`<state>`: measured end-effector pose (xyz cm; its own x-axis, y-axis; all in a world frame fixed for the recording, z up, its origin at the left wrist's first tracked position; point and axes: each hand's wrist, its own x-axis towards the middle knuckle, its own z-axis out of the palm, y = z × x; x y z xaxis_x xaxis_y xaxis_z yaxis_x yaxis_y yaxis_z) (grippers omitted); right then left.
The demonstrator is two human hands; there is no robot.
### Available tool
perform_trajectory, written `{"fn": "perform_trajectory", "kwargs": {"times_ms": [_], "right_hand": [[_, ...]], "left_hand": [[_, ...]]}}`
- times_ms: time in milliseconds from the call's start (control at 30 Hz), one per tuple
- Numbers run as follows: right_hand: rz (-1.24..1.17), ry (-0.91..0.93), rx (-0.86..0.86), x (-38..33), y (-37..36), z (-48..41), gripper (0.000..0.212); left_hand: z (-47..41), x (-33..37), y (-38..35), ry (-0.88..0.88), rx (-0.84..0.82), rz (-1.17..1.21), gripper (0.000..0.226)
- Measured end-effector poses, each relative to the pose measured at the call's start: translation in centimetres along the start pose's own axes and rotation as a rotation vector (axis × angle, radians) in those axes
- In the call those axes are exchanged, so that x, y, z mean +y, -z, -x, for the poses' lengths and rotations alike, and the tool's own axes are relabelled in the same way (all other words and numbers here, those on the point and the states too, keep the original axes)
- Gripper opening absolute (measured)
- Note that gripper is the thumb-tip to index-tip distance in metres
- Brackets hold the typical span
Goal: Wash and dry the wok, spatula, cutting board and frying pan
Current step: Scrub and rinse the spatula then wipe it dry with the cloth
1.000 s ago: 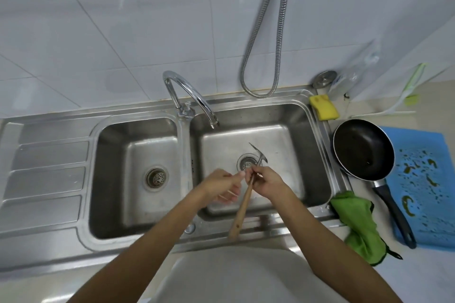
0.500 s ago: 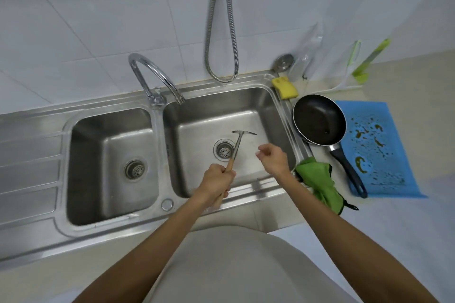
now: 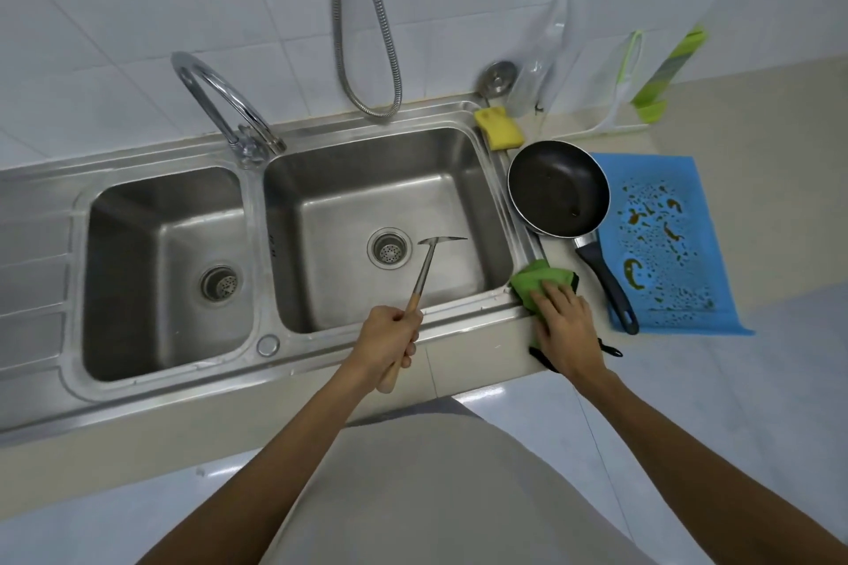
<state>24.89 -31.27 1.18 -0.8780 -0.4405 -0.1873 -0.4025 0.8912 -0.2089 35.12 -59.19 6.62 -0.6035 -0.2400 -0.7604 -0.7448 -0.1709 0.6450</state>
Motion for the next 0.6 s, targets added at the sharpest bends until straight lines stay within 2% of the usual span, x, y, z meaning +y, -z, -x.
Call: {"fn": "perform_trajectory", "kwargs": {"times_ms": [300, 467, 600], "right_hand": [[-0.014, 0.111, 0.018, 2.0, -2.7, 0.2, 0.055], [0.032, 0.044, 0.05, 1.6, -2.5, -1.1, 0.062], [-0.245, -0.043, 0.122, -0.6, -0.9, -3.2, 0.054]], "left_hand": [[0.7, -1.7, -1.5, 0.003, 0.055, 0.086, 0.028], [1.4, -1.6, -1.7, 0.021, 0.078, 0.131, 0.026], [1.8, -1.2, -1.2, -0.001, 0.053, 0.104, 0.025]]}}
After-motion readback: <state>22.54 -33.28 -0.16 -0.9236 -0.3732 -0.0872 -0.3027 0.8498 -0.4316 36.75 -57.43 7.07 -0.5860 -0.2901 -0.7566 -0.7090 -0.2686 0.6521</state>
